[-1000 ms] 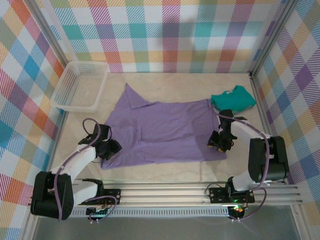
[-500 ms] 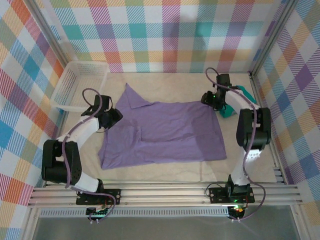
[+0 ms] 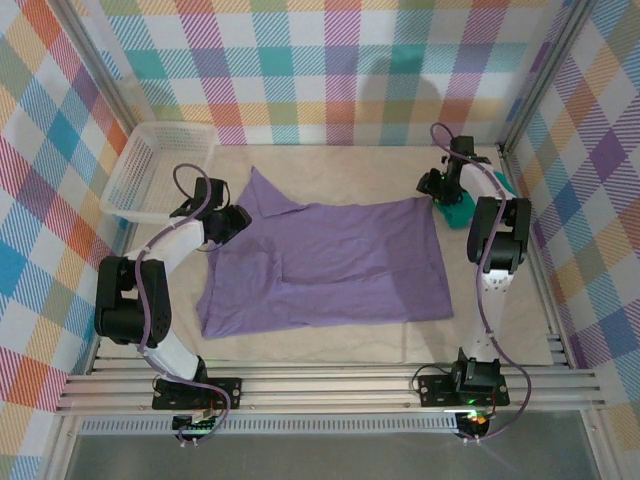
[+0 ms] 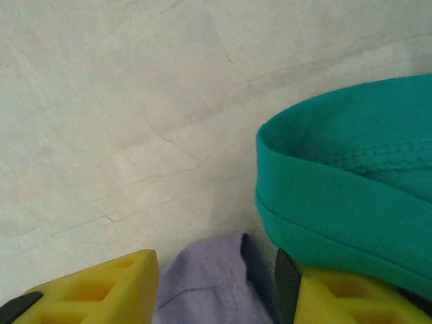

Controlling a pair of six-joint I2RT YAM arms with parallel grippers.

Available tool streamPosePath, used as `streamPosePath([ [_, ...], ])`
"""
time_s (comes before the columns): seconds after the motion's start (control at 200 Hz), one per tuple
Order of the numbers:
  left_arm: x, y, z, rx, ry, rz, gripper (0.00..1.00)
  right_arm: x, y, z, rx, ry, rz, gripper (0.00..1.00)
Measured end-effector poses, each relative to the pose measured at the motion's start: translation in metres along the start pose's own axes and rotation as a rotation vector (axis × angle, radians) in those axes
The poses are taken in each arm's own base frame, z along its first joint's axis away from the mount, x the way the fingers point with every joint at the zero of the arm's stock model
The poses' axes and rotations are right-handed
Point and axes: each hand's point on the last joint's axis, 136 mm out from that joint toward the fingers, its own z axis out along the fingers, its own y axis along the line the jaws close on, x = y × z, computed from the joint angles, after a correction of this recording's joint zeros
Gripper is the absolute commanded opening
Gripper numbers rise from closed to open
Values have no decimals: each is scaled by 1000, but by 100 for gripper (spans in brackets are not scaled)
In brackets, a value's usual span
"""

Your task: Fold the inside-out t-shirt

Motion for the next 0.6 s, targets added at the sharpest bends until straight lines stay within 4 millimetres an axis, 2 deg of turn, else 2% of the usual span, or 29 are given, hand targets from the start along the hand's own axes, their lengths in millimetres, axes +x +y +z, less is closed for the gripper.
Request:
streamPosePath([
  [0.2,0,0,5,-6,11,14,47,13,0,4,11,57,-8,45],
  [0.385,-12,-11,4,13,-11,27,47,8,7,13,21,89,-30,38],
  [0.6,-31,-27,5,34,-37,50,48,11,9,17,49,117,-43,13],
])
